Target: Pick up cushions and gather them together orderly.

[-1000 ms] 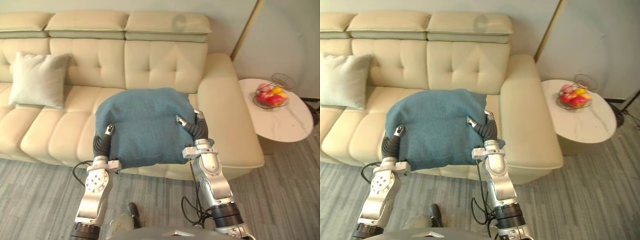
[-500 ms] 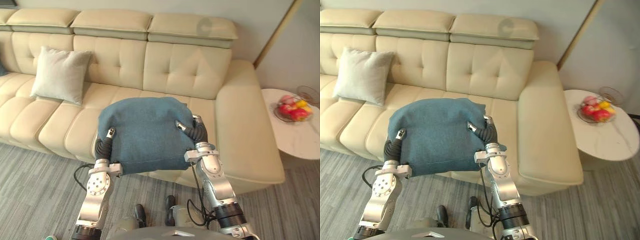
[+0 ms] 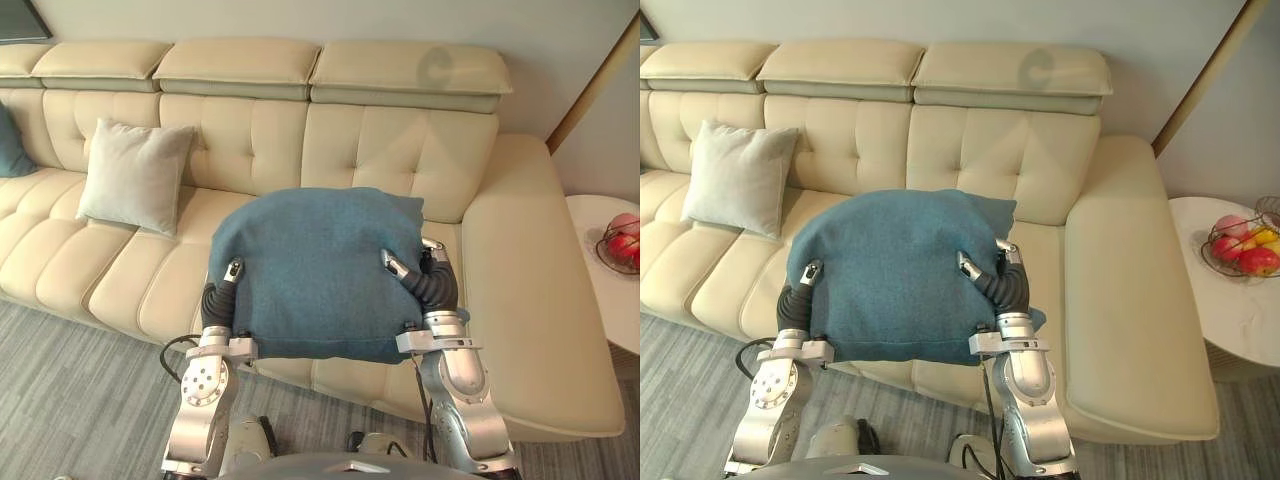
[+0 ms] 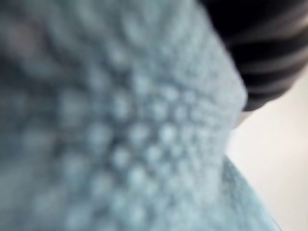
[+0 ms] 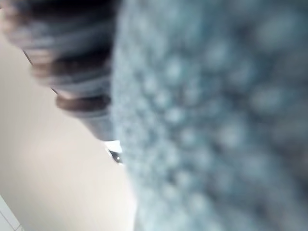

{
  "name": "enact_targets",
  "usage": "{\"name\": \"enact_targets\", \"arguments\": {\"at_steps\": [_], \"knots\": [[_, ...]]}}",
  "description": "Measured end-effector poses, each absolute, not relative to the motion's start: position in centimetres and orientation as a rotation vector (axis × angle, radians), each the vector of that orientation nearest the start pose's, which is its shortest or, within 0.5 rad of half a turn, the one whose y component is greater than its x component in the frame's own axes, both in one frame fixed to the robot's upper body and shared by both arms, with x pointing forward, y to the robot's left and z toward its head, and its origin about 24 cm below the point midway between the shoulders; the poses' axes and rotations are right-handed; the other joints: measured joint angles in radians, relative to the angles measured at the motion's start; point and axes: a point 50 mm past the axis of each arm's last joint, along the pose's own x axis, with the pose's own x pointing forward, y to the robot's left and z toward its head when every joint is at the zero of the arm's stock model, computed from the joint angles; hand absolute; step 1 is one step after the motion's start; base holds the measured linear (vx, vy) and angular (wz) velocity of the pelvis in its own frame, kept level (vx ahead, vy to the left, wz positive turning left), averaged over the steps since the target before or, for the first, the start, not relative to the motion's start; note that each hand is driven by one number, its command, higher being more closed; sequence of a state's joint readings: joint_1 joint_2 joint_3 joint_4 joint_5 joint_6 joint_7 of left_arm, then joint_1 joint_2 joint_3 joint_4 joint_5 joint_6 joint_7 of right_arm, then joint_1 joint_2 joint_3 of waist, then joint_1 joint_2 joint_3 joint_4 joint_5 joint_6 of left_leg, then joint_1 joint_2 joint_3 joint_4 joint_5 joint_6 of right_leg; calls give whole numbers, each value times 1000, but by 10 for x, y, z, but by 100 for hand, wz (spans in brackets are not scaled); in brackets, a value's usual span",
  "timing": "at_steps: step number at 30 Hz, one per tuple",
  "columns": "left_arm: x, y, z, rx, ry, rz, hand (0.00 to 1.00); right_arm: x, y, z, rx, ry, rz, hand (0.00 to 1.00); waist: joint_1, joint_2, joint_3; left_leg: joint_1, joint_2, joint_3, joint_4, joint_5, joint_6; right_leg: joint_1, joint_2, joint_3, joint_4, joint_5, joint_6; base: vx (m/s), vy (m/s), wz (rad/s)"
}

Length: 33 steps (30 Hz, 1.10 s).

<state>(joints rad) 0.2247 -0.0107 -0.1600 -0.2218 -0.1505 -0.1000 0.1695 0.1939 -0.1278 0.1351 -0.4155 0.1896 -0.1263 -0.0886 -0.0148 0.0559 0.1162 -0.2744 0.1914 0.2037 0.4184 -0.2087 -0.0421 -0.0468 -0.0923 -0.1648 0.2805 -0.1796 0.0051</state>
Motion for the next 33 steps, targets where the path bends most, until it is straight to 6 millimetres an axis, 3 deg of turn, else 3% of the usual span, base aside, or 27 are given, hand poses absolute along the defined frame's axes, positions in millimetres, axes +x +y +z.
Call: {"name": "enact_targets", "arguments": {"at_steps": [1, 2, 5, 6, 9, 12, 17, 19, 21, 25, 28, 30, 32, 33], "knots": [[209, 132, 52, -202, -80, 87, 100, 208, -148, 103, 119, -320, 39, 100, 16, 16, -9, 42, -8, -50, -130, 98, -2, 0, -2, 37, 8, -14, 38, 175, 362, -74], [208, 132, 51, -202, -75, 91, 100, 207, -148, 101, 121, -310, 36, 100, 23, 31, -16, 62, 7, -71, -155, 202, -70, 8, 9, 66, 12, -29, 69, 188, 418, -72], [206, 139, 49, -163, -67, 98, 100, 204, -141, 86, 192, -245, 4, 100, 18, -68, -51, 88, -56, 2, -139, 159, -33, 11, -63, 117, -29, -14, 103, 148, 303, -53], [205, 140, 48, -160, -62, 104, 100, 204, -139, 86, 199, -246, 11, 100, 17, -81, -58, 90, -64, 29, -128, 145, -18, 14, -74, 141, -63, 17, 113, 119, 276, -58], [203, 141, 46, -157, -52, 106, 100, 206, -138, 80, 205, -222, 12, 100, 10, -89, -63, 102, -78, 71, -104, 107, -6, 16, -89, 204, -117, 59, 125, 30, 240, -75], [203, 144, 39, -133, -23, 103, 100, 212, -138, 60, 197, -139, 7, 100, 8, -99, -60, 99, -77, 105, -66, 66, -6, -19, -90, 294, -144, 72, 143, -70, 109, -74], [202, 154, 26, -112, 39, 137, 100, 223, -130, 44, 187, -70, 47, 100, 0, -99, -58, 42, -65, 206, -21, 1, 2, -151, -75, 454, -179, 145, 128, -101, 122, -108], [202, 154, 26, -111, 38, 137, 100, 225, -130, 40, 182, -52, 50, 100, -9, -94, -56, 32, -52, 235, 0, -6, 7, -166, -74, 452, -206, 211, 164, 10, 76, -60], [204, 155, 26, -110, 35, 139, 100, 228, -128, 39, 178, -52, 56, 100, -10, -92, -55, 8, -45, 225, 21, -6, 8, -179, -72, 424, -235, 249, 175, 50, 20, -36], [232, 150, 27, -100, 20, 139, 100, 245, -130, 48, 107, -92, 47, 100, -20, -65, -16, -71, -42, 175, 30, 12, 30, -205, -72, 349, -265, 289, 170, -39, -24, 21], [256, 146, 49, -94, -67, 155, 100, 265, -126, 67, 77, -163, 14, 100, -10, -43, 26, -141, -42, 157, 27, 43, 39, -276, -73, 316, -234, 295, 163, -128, -39, 24], [283, 142, 88, -75, -212, 173, 100, 284, -120, 97, 62, -277, -28, 100, 9, -33, 63, -215, -42, 154, 14, 80, 36, -364, -73, 306, -201, 301, 156, -177, -53, 19], [296, 140, 111, -58, -293, 185, 100, 293, -117, 117, 55, -349, -52, 100, 15, -28, 80, -242, -40, 148, 11, 95, 35, -396, -72, 294, -179, 300, 156, -156, -46, 15], [311, 137, 138, -42, -381, 194, 100, 303, -115, 142, 47, -438, -91, 100, 21, -29, 86, -270, -45, 142, -5, 115, 33, -437, -73, 288, -157, 299, 154, -152, -50, 25]]}}
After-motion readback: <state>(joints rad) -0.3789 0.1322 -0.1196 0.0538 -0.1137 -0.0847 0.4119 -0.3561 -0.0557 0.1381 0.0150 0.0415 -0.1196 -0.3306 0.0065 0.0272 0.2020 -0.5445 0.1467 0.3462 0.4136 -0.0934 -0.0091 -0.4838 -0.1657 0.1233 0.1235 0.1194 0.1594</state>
